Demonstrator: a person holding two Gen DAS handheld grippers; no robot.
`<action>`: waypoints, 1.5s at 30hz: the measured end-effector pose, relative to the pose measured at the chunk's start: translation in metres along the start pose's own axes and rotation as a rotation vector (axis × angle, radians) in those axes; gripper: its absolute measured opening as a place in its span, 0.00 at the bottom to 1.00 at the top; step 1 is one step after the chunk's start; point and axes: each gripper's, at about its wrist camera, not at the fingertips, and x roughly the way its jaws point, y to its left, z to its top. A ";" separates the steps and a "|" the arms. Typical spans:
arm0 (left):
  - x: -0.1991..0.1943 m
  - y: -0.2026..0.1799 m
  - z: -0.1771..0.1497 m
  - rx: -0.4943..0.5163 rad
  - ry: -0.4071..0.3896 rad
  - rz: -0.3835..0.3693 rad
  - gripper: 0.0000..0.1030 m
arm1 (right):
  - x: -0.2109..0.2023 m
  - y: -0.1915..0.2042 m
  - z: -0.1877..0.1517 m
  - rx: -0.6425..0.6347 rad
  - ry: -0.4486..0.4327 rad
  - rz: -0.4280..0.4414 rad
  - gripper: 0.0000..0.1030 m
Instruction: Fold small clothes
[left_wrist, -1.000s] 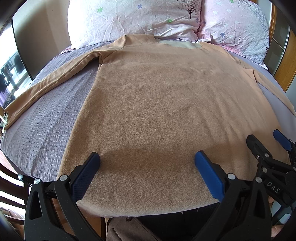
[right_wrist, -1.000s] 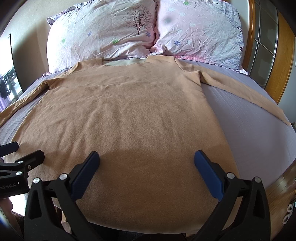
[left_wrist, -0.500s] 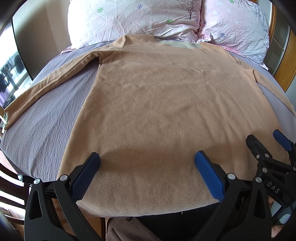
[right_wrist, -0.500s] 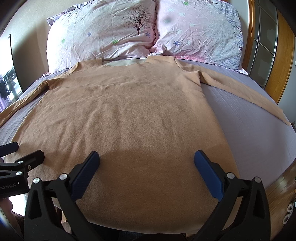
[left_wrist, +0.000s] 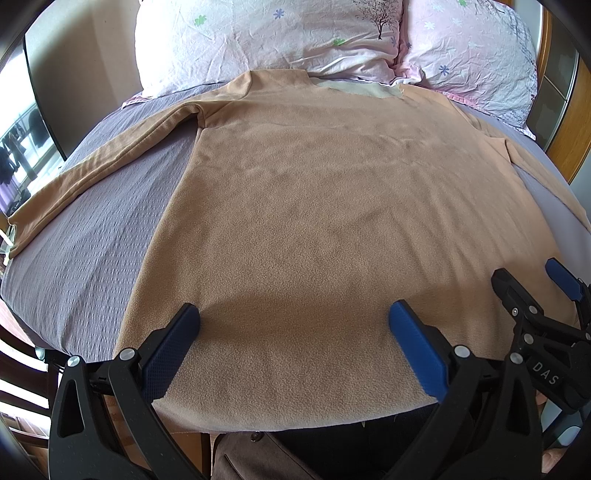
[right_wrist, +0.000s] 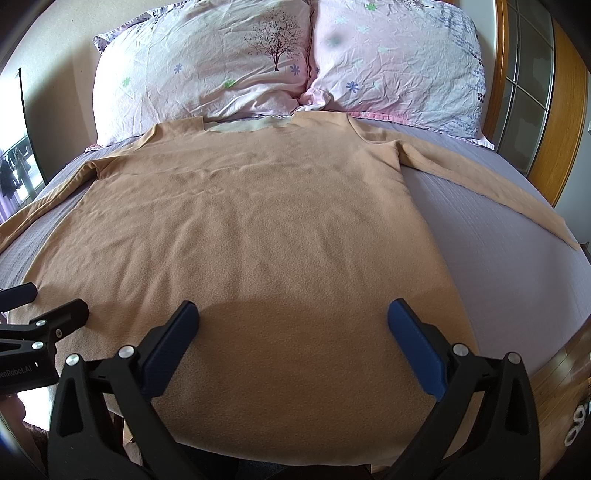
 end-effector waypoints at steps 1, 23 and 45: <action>0.000 0.000 0.000 0.000 0.000 0.000 0.99 | 0.000 0.000 0.000 0.000 0.000 0.000 0.98; -0.004 0.002 -0.004 0.035 -0.060 -0.021 0.99 | -0.027 -0.122 0.041 0.246 -0.146 0.021 0.98; -0.029 0.091 0.040 -0.231 -0.558 -0.408 0.99 | 0.048 -0.408 0.079 1.079 -0.090 -0.174 0.04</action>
